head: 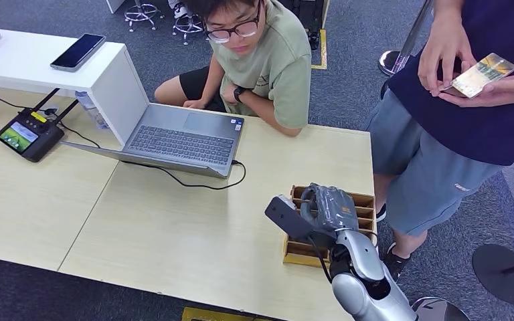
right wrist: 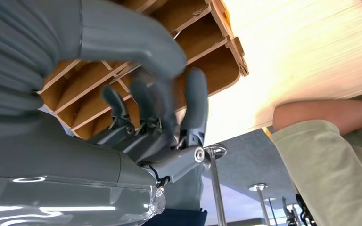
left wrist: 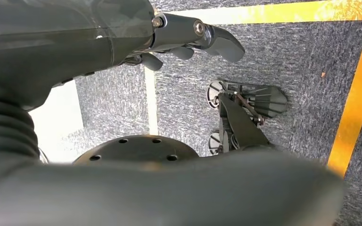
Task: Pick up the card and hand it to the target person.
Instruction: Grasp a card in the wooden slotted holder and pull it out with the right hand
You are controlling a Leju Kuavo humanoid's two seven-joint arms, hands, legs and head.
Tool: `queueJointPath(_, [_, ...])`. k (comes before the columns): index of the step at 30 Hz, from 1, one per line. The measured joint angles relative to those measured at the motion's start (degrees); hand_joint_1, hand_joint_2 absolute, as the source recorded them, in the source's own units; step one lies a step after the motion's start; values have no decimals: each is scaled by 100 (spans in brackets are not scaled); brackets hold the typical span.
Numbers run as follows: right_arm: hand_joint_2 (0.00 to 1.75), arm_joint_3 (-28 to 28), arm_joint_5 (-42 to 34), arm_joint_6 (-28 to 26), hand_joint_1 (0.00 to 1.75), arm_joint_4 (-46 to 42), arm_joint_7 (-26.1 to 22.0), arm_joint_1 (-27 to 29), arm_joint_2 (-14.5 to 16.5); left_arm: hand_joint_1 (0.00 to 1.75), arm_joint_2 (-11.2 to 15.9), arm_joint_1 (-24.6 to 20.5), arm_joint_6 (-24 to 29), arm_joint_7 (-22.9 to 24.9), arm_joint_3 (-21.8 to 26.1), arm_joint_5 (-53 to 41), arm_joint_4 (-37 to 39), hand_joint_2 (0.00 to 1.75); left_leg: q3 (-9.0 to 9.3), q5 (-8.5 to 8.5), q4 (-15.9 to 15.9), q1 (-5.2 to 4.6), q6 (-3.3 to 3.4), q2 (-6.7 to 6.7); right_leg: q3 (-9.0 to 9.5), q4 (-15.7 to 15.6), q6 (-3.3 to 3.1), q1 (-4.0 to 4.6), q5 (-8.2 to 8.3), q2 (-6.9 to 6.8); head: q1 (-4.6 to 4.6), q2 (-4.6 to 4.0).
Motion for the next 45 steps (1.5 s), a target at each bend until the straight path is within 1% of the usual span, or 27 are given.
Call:
queueJointPath(3, [175,1,2,5,41,-10,0,7,0,0,0,0,1,0,1,0,0,0,0,0,0,0,0,0,0,0,0,0,0,0,0,0])
queueJointPath(5, [175,1,2,6,41,-15,0,14,0,0,0,0,1,3,1,1,0,0,0,0,0,0,0,0,0,0,0,0,0,0,0,0])
queueJointPath(17, [175,1,14,-33,59,-210,19,38,-22,0,0,0,4,7,1,37,0,0,1,0,0,0,0,0,0,0,0,0,0,1,0,0])
queueJointPath(18, [175,1,15,-36,62,-247,30,46,-28,0,0,0,7,7,1,42,0,0,1,0,0,0,0,0,0,0,0,0,0,1,0,0])
queueJointPath(22, [175,0,29,-57,83,-419,88,102,-55,0,0,1,27,9,1,115,0,0,1,0,0,0,0,1,0,0,0,0,0,1,-1,0])
queueJointPath(25, [175,-2,39,-55,91,-573,137,137,-87,0,0,1,36,5,1,123,0,0,1,0,0,0,0,1,0,0,0,0,0,1,0,0])
queueJointPath(27, [175,-2,40,-38,89,-654,151,155,-111,0,0,1,36,-1,1,123,0,0,1,0,0,0,0,1,0,0,0,0,0,1,0,0])
queueJointPath(31, [175,-2,30,8,78,-725,158,190,-142,0,0,1,35,-27,1,122,0,0,1,0,0,0,0,1,0,0,0,0,0,1,-1,0])
queueJointPath(34, [175,-2,1,17,77,-718,155,211,-151,0,0,1,28,-37,1,112,0,0,1,0,0,0,0,1,0,0,0,0,0,1,-1,0])
queueJointPath(38, [175,-2,-54,-1,71,-664,109,222,-156,0,0,1,17,-36,1,102,0,0,1,0,0,0,0,1,0,0,0,0,0,1,0,0])
queueJointPath(45, [175,-2,-64,-101,78,-568,25,213,-173,0,0,1,8,-9,1,71,0,0,0,0,0,0,0,1,0,0,0,0,0,1,0,0])
